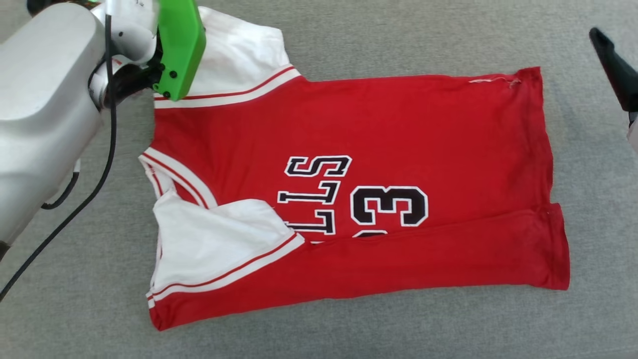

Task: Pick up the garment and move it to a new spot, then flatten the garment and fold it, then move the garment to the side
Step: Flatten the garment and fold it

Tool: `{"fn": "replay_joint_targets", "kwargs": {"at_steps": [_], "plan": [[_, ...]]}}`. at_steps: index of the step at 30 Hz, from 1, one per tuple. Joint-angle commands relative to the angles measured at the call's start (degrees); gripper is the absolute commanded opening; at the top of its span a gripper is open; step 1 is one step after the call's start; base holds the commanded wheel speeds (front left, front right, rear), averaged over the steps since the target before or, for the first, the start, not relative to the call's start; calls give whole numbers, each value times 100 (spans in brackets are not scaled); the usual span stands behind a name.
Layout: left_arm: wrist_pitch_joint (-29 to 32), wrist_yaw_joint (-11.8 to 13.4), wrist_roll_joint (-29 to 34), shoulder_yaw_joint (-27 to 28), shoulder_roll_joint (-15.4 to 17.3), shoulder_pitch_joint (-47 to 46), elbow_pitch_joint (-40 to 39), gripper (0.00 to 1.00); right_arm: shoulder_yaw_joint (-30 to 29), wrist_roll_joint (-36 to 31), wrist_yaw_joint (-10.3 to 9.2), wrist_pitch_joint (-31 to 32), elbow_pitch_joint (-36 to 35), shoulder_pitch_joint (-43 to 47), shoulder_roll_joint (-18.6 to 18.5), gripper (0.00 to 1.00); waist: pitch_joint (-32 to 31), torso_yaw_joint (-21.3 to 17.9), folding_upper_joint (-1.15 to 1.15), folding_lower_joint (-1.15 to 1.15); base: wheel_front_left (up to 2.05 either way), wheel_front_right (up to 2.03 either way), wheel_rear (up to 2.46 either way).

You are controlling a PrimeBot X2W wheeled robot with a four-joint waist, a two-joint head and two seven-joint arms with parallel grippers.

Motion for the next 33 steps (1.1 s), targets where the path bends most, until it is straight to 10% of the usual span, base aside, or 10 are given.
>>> {"fn": "replay_joint_targets", "kwargs": {"at_steps": [1, 10, 27, 28, 33], "plan": [[-81, -16, 23, -48, 0, 87, -98, 0, 153, 193, -4, 344, 134, -161, -126, 100, -99, 189, 22, -1, 0, 0, 0], [-382, -16, 113, -200, -26, -35, -565, 0, 854, 1044, -4, 1970, 1014, -735, -462, 100, 99, 444, 22, -1, 0, 0, 0], [-548, -16, 102, -292, 12, -240, -744, 0, 1620, 1196, -4, 1947, 2552, -999, 49, 100, 492, 697, 22, -1, 0, 0, 0], [-566, -16, 93, -298, 24, -233, -730, 0, 1671, 1237, -4, 1924, 2571, -988, 18, 0, 480, 688, 22, -1, 0, 0, 0], [-672, -16, 44, -327, 81, -155, -624, 0, 1645, 1323, -4, 1469, 2602, -1096, -81, 0, 320, 627, 22, -1, 0, 0, 0]]}}
